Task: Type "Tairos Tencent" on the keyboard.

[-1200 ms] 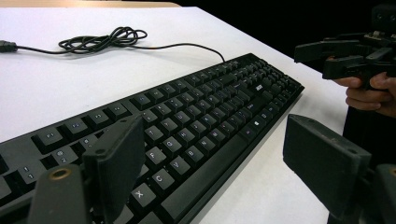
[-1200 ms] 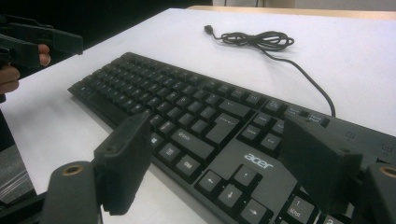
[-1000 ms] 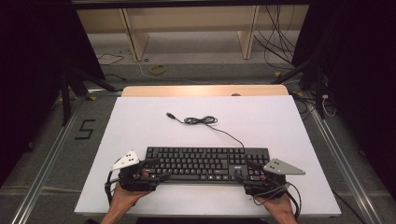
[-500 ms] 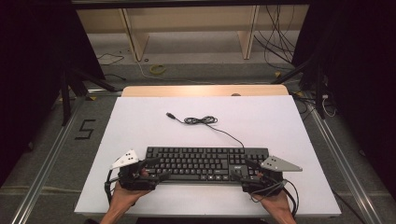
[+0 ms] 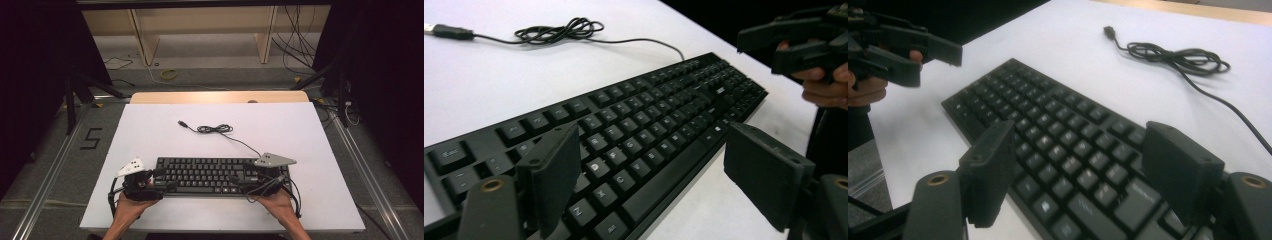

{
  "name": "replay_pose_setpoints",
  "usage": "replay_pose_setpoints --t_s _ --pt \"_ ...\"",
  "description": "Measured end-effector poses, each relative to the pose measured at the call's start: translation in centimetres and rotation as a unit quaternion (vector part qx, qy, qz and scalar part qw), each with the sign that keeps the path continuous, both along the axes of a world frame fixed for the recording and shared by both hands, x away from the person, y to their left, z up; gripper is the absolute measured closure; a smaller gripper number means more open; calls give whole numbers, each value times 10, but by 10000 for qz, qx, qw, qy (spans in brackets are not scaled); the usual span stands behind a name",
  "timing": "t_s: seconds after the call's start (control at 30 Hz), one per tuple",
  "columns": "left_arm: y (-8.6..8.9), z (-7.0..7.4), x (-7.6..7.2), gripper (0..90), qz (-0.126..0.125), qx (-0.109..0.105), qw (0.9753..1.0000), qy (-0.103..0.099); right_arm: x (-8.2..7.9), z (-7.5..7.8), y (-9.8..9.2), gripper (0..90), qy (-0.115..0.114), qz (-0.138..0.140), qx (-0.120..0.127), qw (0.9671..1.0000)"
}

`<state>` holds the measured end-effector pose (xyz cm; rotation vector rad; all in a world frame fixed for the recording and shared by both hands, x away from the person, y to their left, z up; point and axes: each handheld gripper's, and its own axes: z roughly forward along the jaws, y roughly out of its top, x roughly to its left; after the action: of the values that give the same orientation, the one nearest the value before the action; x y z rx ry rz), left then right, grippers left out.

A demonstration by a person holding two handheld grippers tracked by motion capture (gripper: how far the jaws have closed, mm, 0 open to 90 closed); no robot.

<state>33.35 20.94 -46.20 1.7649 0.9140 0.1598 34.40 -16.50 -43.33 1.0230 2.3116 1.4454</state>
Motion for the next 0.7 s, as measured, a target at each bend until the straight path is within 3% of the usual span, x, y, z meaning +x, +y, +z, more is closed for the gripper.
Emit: replay_pose_setpoints --t_s 0.33,0.7 --pt "4 -1 2 256 116 231 9996 91 22 6 33 367 102 225 -263 9993" --pt "11 -3 4 321 256 475 9980 327 39 0 67 479 265 350 -472 9979"
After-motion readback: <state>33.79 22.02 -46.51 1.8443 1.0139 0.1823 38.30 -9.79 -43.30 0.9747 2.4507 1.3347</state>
